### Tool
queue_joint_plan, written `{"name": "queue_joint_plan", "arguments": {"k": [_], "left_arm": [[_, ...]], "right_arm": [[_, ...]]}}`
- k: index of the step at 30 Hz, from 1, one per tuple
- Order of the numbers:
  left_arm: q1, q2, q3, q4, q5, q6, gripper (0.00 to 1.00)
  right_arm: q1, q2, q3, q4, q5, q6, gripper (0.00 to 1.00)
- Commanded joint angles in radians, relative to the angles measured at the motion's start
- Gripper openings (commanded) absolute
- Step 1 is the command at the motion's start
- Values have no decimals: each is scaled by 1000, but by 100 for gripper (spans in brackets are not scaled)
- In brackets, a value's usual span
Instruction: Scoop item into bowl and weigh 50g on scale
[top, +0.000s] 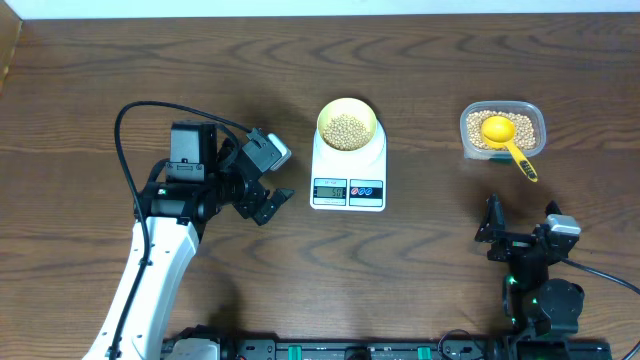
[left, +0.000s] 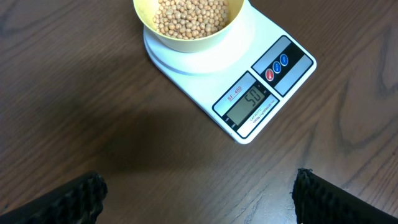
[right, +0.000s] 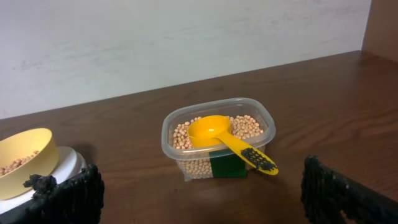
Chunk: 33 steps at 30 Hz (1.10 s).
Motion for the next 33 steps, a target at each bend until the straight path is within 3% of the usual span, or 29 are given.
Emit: {"name": "queue_joint_plan", "arguments": {"k": [1,26,30,33], "left_arm": [[3,6,2,-2,-6,17,98],[4,-19,0,-20,-58,-6,98],[4,-100,-60,41,-80,-14,97],[4,-190,-151,163,-163,-102,97]], "right_arm": [[-2,-7,-2,-4,-6,-11,99],[-2,-6,-2,-4,-6,-11,99],[-3,-6,-2,-4,-6,-11,99],[-2,-6,-2,-4,-6,-11,99]]}}
